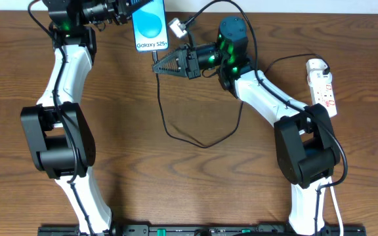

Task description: Plug charger to phone and switch on socket

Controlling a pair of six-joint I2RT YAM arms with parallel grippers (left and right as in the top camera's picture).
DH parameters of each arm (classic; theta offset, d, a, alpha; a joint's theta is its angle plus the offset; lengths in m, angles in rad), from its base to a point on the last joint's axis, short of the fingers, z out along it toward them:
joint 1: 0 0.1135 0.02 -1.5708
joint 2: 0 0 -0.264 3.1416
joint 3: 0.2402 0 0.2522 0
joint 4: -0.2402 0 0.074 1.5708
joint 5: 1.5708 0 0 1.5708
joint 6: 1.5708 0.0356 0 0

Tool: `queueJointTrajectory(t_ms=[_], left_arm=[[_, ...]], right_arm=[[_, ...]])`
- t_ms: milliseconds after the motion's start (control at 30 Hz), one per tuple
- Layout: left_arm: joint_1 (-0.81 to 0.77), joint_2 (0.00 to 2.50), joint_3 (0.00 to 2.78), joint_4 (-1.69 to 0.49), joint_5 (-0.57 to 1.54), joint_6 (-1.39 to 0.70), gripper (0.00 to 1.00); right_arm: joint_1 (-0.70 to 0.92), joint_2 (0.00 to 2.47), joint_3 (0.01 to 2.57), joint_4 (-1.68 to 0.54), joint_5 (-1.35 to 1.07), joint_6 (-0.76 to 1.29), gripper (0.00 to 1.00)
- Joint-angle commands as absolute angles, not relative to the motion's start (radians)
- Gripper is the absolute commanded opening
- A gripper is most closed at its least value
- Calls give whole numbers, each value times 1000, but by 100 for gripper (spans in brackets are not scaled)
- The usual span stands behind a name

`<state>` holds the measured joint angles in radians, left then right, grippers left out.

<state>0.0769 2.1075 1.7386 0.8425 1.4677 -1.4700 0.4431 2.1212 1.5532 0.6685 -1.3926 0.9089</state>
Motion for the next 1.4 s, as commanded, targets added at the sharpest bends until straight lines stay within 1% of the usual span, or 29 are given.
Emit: queueJointTrajectory(t_ms=[0, 133, 300, 567, 1367], left_arm=[[73, 2078, 1752, 855, 1477, -1479, 7], [73, 2078, 1752, 855, 1472, -1475, 7], [73, 2078, 1752, 855, 1424, -1475, 7], [86, 2078, 1752, 894, 1420, -1476, 7], [62, 2078, 1752, 904, 1451, -1480, 7]], right_arm=[[432, 2115, 1567, 709, -1370, 944, 1], [432, 2115, 1567, 759, -1393, 976, 1], [439, 2115, 1567, 736, -1437, 971, 1], [453, 2116, 1561, 736, -1525, 945, 1], [452, 2130, 1561, 722, -1462, 939, 1]])
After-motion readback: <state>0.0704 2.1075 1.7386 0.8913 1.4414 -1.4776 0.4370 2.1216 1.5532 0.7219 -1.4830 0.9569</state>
